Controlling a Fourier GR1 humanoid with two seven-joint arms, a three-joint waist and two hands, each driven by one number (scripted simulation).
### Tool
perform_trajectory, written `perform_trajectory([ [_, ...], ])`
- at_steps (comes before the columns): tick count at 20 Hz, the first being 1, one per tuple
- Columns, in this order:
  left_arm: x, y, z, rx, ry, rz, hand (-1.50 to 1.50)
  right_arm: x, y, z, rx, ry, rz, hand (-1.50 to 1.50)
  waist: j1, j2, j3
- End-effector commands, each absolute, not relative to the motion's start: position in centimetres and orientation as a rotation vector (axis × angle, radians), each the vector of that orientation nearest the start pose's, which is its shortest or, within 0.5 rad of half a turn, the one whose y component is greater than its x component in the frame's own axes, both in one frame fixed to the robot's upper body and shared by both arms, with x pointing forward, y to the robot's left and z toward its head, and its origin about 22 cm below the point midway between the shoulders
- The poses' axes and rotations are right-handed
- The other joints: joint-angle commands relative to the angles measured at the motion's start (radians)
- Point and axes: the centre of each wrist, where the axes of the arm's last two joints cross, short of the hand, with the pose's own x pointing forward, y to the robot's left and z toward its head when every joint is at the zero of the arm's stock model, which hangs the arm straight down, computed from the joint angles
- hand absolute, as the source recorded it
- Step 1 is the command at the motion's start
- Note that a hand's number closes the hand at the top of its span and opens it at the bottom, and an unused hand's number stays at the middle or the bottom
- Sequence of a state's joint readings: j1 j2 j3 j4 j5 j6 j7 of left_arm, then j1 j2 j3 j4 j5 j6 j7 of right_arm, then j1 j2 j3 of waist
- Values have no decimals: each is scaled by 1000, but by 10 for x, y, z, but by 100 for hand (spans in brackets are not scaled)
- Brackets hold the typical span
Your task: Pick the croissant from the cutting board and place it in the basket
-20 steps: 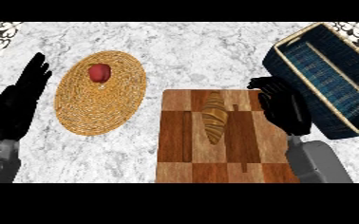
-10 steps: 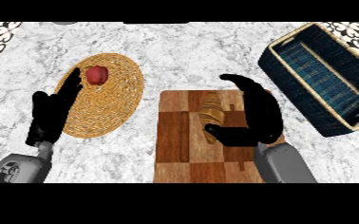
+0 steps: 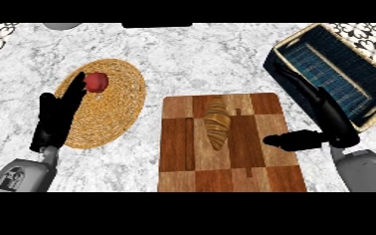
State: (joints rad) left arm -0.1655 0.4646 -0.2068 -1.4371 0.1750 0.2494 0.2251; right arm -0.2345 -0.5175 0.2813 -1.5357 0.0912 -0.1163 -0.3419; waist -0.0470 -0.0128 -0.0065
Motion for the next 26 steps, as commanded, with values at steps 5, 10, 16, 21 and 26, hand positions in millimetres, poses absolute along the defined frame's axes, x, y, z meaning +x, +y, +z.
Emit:
perform_trajectory([
  [5,286,269,37,291,-1345,-205,0,262,-286,142,-195,-1638,1226,-150,17,4,4],
  [10,299,286,32,280,-1358,-205,0,233,-278,171,-141,-1593,1192,-150,29,10,5],
  [16,286,276,31,281,-1353,-198,0,218,-267,163,-209,-1600,1098,-150,43,11,6],
  [21,296,285,21,285,-1366,-210,0,238,-282,131,-270,-1640,1014,-150,46,13,7],
  [26,308,265,18,280,-1349,-217,0,250,-266,126,-286,-1631,1010,-150,45,13,6],
])
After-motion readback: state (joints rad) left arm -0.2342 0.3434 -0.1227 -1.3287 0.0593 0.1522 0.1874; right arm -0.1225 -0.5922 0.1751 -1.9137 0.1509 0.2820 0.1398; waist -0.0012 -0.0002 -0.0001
